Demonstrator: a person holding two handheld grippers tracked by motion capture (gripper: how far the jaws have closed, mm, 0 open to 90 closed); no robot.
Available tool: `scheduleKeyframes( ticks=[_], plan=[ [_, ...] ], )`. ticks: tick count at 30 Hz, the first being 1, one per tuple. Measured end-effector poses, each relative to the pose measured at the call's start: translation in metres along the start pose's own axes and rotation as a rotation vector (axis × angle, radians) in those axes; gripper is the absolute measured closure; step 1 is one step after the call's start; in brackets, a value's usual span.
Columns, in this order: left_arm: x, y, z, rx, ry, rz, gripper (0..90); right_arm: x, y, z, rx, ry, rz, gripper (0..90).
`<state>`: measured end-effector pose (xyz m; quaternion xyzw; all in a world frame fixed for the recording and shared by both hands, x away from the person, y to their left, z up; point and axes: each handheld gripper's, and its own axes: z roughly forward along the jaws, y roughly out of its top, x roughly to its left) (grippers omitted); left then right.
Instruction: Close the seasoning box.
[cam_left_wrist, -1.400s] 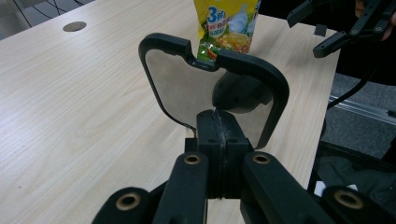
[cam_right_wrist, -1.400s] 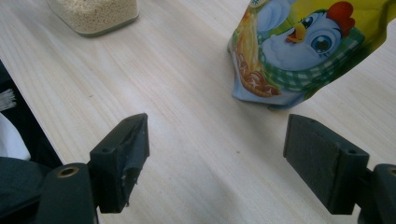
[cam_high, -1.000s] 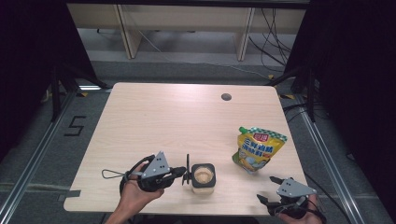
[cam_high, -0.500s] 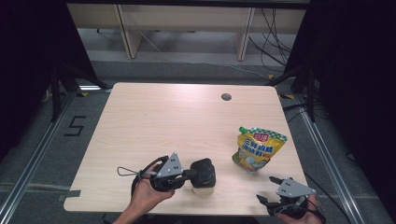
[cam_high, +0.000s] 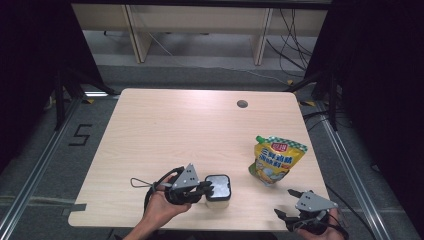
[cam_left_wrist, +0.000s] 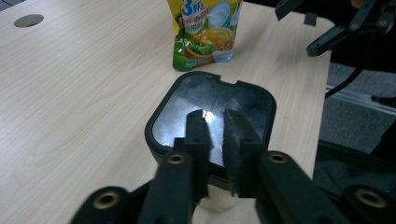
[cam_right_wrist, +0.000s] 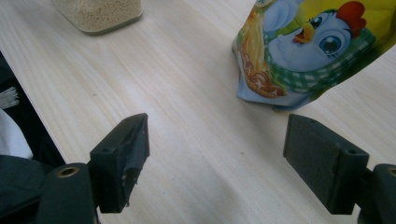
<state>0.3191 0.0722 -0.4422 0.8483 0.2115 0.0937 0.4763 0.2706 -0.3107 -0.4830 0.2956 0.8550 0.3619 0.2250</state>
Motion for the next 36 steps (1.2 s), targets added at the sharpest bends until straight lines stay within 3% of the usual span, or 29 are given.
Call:
scheduleKeyframes(
  ticks=[6, 12, 13, 15, 16, 20, 21, 22, 23, 24, 26, 28, 30, 31, 33, 34, 35, 36],
  plan=[
    [0.004, -0.002, -0.010, -0.040, -0.012, -0.036, 54.8, 0.000, 0.000, 0.000, 0.002, 0.001, 0.000, 23.4],
    [0.011, -0.014, -0.023, -0.077, 0.008, -0.118, 39.8, 0.001, 0.000, 0.000, 0.004, 0.005, 0.005, 23.4],
    [0.014, -0.016, -0.026, -0.073, 0.013, -0.104, 37.9, 0.001, 0.000, 0.000, 0.003, 0.005, 0.001, 23.4],
    [0.016, -0.019, -0.029, -0.070, 0.028, -0.117, 35.3, 0.001, 0.000, 0.000, 0.003, 0.005, 0.001, 23.4],
    [0.016, -0.022, -0.031, -0.084, 0.023, -0.144, 33.9, 0.001, 0.000, 0.000, 0.003, 0.005, 0.001, 23.4],
    [0.019, -0.029, -0.037, -0.074, 0.032, -0.144, 31.0, 0.000, 0.000, 0.001, 0.006, 0.006, 0.002, 23.3],
    [0.020, -0.030, -0.038, -0.075, 0.026, -0.128, 30.3, 0.000, 0.000, 0.001, 0.006, 0.004, 0.000, 23.3],
    [0.019, -0.032, -0.039, -0.069, 0.038, -0.145, 29.4, 0.001, 0.000, 0.001, 0.006, 0.005, 0.000, 23.4],
    [0.018, -0.034, -0.039, -0.086, 0.023, -0.162, 28.8, 0.001, 0.000, 0.001, 0.005, 0.004, -0.003, 23.4],
    [0.019, -0.036, -0.040, -0.091, 0.024, -0.148, 28.2, 0.001, 0.000, 0.001, 0.007, 0.005, 0.000, 23.4],
    [0.017, -0.040, -0.042, -0.078, 0.031, -0.176, 27.0, 0.001, 0.000, 0.001, 0.002, 0.008, -0.009, 23.4],
    [0.019, -0.045, -0.043, -0.071, 0.020, -0.157, 26.1, 0.000, 0.000, 0.001, 0.004, 0.008, -0.010, 23.4],
    [0.017, -0.051, -0.043, -0.066, 0.028, -0.183, 25.1, 0.000, 0.000, 0.001, 0.003, 0.007, -0.009, 23.4],
    [0.019, -0.053, -0.044, -0.059, 0.023, -0.156, 24.6, 0.000, 0.000, 0.001, 0.004, 0.009, -0.005, 23.4],
    [0.019, -0.060, -0.045, -0.051, 0.030, -0.177, 23.8, 0.000, 0.000, 0.001, 0.004, 0.010, -0.002, 23.6],
    [0.020, -0.062, -0.046, -0.040, 0.038, -0.159, 22.9, 0.000, 0.000, 0.001, 0.006, 0.011, -0.001, 23.6],
    [0.019, -0.065, -0.047, -0.035, 0.044, -0.181, 22.4, 0.000, 0.000, 0.001, 0.007, 0.011, -0.001, 23.6],
    [0.021, -0.067, -0.048, -0.034, 0.045, -0.157, 22.3, 0.000, 0.000, 0.001, 0.007, 0.012, -0.001, 23.6]
  ],
)
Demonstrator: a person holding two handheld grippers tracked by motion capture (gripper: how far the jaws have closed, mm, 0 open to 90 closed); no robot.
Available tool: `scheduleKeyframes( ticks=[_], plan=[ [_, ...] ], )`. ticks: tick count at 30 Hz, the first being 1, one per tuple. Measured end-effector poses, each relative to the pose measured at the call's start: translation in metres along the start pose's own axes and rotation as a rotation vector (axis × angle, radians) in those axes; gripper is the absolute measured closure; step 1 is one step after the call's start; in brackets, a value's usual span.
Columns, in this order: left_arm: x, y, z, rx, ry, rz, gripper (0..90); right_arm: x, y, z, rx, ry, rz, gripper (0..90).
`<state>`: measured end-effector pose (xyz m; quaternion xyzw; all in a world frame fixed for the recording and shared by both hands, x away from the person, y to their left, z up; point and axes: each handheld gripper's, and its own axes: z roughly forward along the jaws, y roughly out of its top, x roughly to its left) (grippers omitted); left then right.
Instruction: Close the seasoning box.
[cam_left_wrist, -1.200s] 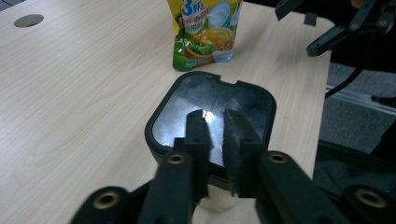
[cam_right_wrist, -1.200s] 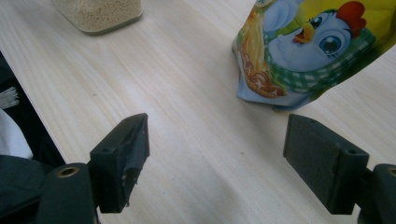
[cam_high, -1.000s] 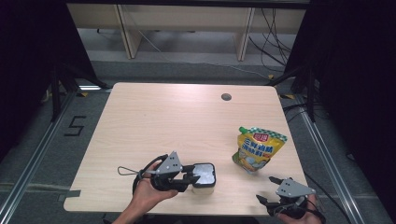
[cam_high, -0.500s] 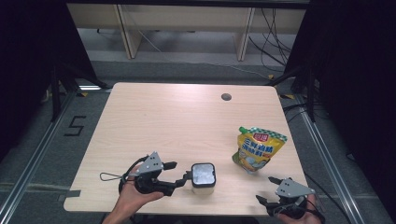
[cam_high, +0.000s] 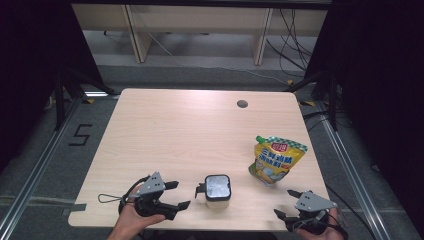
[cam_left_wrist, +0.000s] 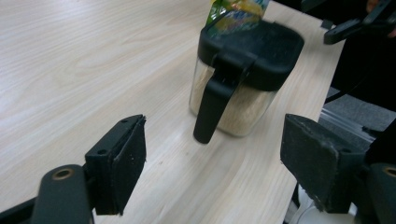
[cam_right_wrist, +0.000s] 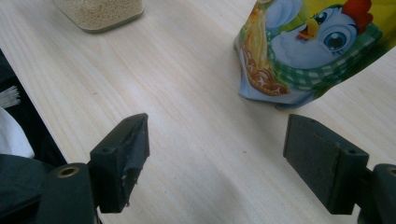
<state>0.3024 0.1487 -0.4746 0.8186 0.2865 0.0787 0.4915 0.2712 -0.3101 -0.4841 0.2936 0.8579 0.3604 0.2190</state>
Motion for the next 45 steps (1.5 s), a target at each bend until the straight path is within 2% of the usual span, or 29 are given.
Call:
scheduleKeyframes(
  ticks=[1, 4, 5, 6, 8, 11, 12, 13, 15, 18, 19, 20, 21, 23, 24, 26, 27, 28, 29, 30, 31, 32, 35, 36, 37, 38, 40, 42, 45],
  plan=[
    [-0.001, -0.003, -0.001, -0.003, 0.009, -0.028, 22.0, 0.000, 0.000, 0.000, 0.000, 0.000, 0.000, 23.6],
    [0.002, -0.008, -0.005, 0.006, 0.019, -0.016, 20.7, 0.000, 0.000, 0.000, 0.001, 0.002, 0.000, 23.4],
    [0.003, -0.011, -0.005, 0.005, 0.024, -0.025, 20.1, -0.001, 0.000, 0.000, 0.000, -0.001, -0.021, 23.4],
    [0.004, -0.012, -0.006, 0.013, 0.032, -0.005, 19.4, 0.000, 0.000, 0.000, 0.005, 0.002, 0.001, 23.3],
    [0.003, -0.016, -0.007, 0.045, 0.060, -0.005, 17.5, 0.000, -0.001, 0.000, 0.010, 0.003, 0.004, 23.3],
    [0.003, -0.021, -0.009, 0.075, 0.080, 0.025, 17.2, -0.001, -0.001, 0.001, 0.015, 0.003, 0.004, 23.1],
    [0.001, -0.022, -0.009, 0.060, 0.071, 0.007, 16.9, -0.001, -0.002, 0.001, 0.014, 0.001, -0.001, 23.1],
    [0.001, -0.024, -0.009, 0.072, 0.073, 0.015, 16.5, -0.002, -0.002, 0.001, 0.015, 0.000, -0.004, 23.1],
    [0.004, -0.026, -0.011, 0.102, 0.078, 0.061, 16.1, -0.002, -0.002, 0.001, 0.015, 0.000, -0.004, 23.1],
    [0.001, -0.030, -0.010, 0.092, 0.076, 0.033, 16.0, -0.001, -0.002, 0.002, 0.021, 0.004, 0.003, 23.0],
    [0.003, -0.030, -0.012, 0.115, 0.081, 0.063, 16.0, -0.001, -0.002, 0.001, 0.028, 0.003, 0.009, 23.0],
    [0.001, -0.032, -0.011, 0.110, 0.086, 0.023, 16.0, 0.000, -0.002, 0.001, 0.027, 0.002, 0.016, 23.0],
    [0.000, -0.033, -0.010, 0.103, 0.078, 0.015, 16.0, 0.000, -0.002, 0.001, 0.028, 0.002, 0.012, 23.0],
    [0.001, -0.034, -0.010, 0.120, 0.076, 0.045, 16.0, 0.000, -0.002, 0.001, 0.028, 0.004, 0.013, 22.9],
    [0.002, -0.034, -0.010, 0.139, 0.087, 0.042, 16.0, 0.000, -0.002, 0.001, 0.027, 0.003, 0.014, 22.9],
    [0.001, -0.034, -0.009, 0.126, 0.079, 0.052, 16.0, 0.001, -0.002, 0.002, 0.032, 0.002, 0.022, 22.9],
    [0.001, -0.033, -0.010, 0.137, 0.087, 0.045, 16.0, -0.001, -0.003, 0.002, 0.032, 0.001, 0.006, 22.9],
    [0.001, -0.034, -0.009, 0.121, 0.091, 0.034, 16.0, -0.001, -0.003, 0.003, 0.039, 0.000, 0.005, 22.7],
    [0.002, -0.034, -0.009, 0.114, 0.084, 0.022, 16.0, 0.000, -0.003, 0.003, 0.044, 0.004, 0.023, 22.7],
    [0.004, -0.034, -0.009, 0.129, 0.092, 0.049, 16.0, 0.000, -0.003, 0.003, 0.041, 0.000, 0.009, 22.8],
    [0.002, -0.034, -0.008, 0.108, 0.089, 0.036, 16.0, 0.000, -0.004, 0.002, 0.038, 0.004, 0.001, 22.7],
    [0.004, -0.034, -0.009, 0.129, 0.088, 0.055, 16.0, -0.001, -0.004, 0.002, 0.034, 0.004, -0.012, 22.7],
    [0.003, -0.034, -0.008, 0.121, 0.090, 0.046, 16.0, -0.001, -0.004, 0.003, 0.040, 0.005, -0.004, 22.4],
    [0.004, -0.034, -0.009, 0.137, 0.086, 0.058, 16.0, -0.002, -0.004, 0.003, 0.038, 0.004, -0.011, 22.4],
    [0.003, -0.035, -0.008, 0.129, 0.091, 0.028, 16.0, -0.002, -0.004, 0.003, 0.039, 0.005, -0.006, 22.4],
    [0.005, -0.035, -0.009, 0.137, 0.094, 0.049, 16.0, -0.001, -0.004, 0.003, 0.044, 0.005, -0.002, 22.3],
    [0.004, -0.035, -0.009, 0.123, 0.094, 0.030, 16.0, -0.002, -0.004, 0.003, 0.038, 0.003, -0.012, 22.3],
    [0.006, -0.035, -0.010, 0.131, 0.094, 0.049, 16.0, -0.001, -0.004, 0.003, 0.042, 0.002, -0.002, 22.4],
    [0.005, -0.036, -0.009, 0.120, 0.101, 0.017, 16.0, -0.002, -0.004, 0.003, 0.043, 0.001, 0.002, 22.2]
  ],
)
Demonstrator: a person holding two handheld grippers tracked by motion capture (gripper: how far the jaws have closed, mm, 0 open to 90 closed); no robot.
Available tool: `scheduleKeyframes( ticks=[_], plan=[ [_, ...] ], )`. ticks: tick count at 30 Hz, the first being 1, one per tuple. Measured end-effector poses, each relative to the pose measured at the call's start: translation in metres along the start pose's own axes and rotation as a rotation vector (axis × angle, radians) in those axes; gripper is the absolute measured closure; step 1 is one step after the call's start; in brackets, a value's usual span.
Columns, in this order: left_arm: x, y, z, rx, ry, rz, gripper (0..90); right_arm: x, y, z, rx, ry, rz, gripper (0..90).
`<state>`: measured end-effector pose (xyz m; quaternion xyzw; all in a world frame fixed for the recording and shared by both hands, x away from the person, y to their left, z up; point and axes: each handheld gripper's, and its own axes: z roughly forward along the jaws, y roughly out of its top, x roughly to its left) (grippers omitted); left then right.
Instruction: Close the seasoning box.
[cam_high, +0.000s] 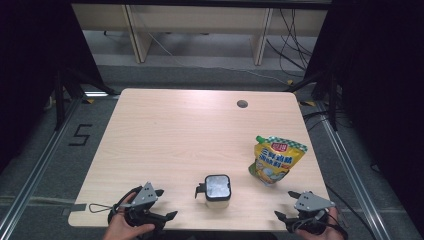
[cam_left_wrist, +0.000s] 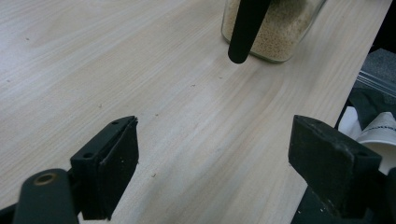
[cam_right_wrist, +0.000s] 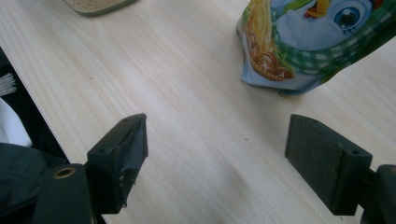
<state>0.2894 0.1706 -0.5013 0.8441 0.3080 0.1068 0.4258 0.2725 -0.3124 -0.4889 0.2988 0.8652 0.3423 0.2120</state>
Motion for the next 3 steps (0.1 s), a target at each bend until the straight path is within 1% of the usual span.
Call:
scheduleKeyframes(
  ticks=[1, 2, 3],
  plan=[
    [0.0016, 0.0002, -0.0003, 0.008, -0.001, 0.019, 15.9, -0.0005, -0.0003, 0.0000, 0.000, -0.001, -0.002, 22.0],
    [-0.0001, -0.0009, 0.0021, -0.019, -0.006, -0.017, 15.8, -0.0007, -0.0005, -0.0001, 0.002, -0.001, 0.003, 21.6],
    [0.0023, -0.0003, 0.0004, 0.006, -0.002, 0.017, 15.8, -0.0012, -0.0006, 0.0001, 0.001, 0.000, -0.001, 21.3]
  ],
)
